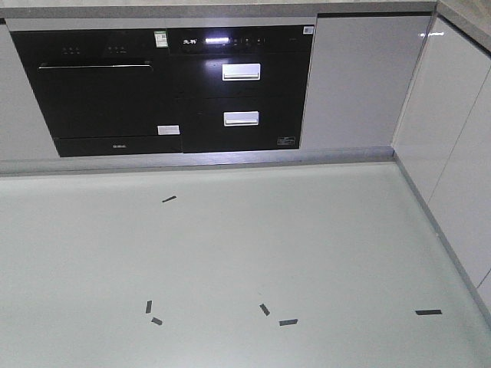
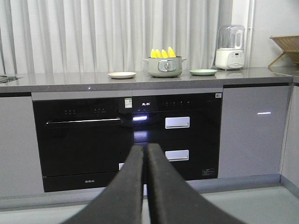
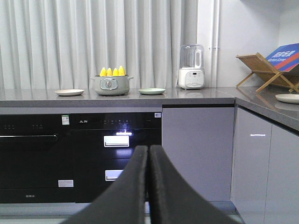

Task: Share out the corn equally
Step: 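Drive the base toward the counter with the steamer pot and plates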

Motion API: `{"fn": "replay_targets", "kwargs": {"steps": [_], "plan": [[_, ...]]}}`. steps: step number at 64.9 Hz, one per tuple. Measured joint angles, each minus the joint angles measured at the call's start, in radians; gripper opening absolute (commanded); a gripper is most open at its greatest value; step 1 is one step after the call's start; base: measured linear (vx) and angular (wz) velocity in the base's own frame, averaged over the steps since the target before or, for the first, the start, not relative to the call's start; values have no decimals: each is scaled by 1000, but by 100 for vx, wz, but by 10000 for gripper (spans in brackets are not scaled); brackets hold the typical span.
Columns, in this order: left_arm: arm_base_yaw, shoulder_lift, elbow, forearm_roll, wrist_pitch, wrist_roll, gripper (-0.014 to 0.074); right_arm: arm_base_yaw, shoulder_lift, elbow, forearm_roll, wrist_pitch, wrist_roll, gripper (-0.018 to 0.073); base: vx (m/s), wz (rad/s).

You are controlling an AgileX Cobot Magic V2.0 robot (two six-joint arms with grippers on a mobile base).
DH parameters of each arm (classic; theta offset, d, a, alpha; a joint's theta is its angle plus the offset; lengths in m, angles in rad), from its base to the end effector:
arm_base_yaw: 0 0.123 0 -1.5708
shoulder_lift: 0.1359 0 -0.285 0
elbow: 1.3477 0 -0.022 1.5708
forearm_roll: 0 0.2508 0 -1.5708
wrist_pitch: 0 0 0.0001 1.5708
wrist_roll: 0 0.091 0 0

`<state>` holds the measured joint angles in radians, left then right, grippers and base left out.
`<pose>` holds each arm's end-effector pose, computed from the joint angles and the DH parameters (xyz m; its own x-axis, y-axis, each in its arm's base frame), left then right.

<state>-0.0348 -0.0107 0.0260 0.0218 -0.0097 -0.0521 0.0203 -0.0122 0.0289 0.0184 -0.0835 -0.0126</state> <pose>0.0565 -0.0020 0.2059 0.0804 -0.0331 -0.9962 0.0375 0.9988 -0.0302 0.0557 0.0010 0.2116 0.1532 0.0088 -0.9882 -0.0197 0.9998 0.0059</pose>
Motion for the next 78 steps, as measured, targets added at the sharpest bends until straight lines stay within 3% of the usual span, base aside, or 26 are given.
{"fn": "replay_targets", "kwargs": {"steps": [78], "plan": [[0,0,0,0,0,0,-6,0,0,0,0,0,0,-11,0,0]]}}
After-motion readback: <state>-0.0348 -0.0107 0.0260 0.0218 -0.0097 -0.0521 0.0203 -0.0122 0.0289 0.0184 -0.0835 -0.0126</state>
